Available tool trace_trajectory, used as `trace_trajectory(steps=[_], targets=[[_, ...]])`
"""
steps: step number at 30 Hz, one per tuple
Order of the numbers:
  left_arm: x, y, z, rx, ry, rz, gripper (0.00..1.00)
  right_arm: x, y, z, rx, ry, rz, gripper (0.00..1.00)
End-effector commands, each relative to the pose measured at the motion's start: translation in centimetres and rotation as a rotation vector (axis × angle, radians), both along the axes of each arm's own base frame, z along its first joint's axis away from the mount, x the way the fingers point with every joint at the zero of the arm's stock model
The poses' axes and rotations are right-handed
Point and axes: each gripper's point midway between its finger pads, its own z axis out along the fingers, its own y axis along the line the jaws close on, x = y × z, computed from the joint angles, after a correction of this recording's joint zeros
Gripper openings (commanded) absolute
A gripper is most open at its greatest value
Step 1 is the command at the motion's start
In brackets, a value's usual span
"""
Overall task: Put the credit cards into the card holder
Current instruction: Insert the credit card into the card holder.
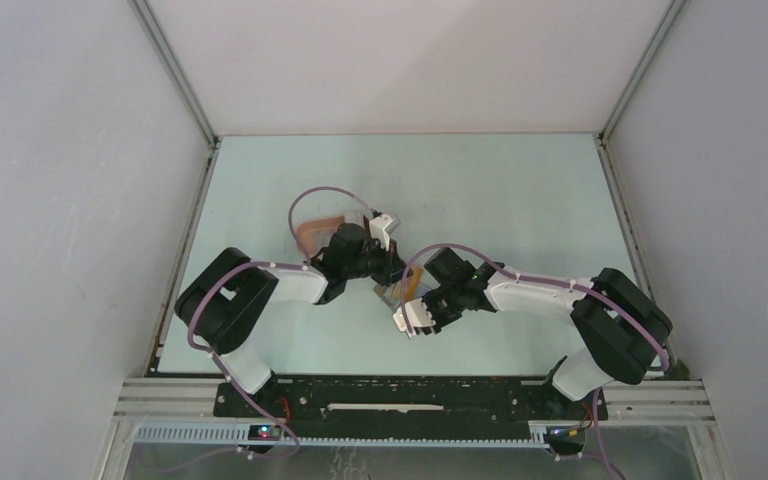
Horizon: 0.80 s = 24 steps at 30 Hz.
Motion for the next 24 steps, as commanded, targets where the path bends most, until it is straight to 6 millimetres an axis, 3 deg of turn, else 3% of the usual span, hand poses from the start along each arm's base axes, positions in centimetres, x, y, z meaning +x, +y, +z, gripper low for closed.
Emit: trace_trajectory(steps=[1,16,24], targets=[[-0.13,-0.09,-0.65,-0.002,0.006,0.020,0.00,1.11,-0.45,0.63,-0.015,-0.051,-0.010,0.37],[-0.17,0.18,-1.48,-0.014,-0.006,0.039,0.00,1.13,-0.43,0.73,-0.013,-0.054,-0.010,0.37],[0.33,0.28,-0.61,-0.049,-0.092,0.049,0.00,1.14,-0.42,0.78,-0.011,-0.053,-0.013,0.37]])
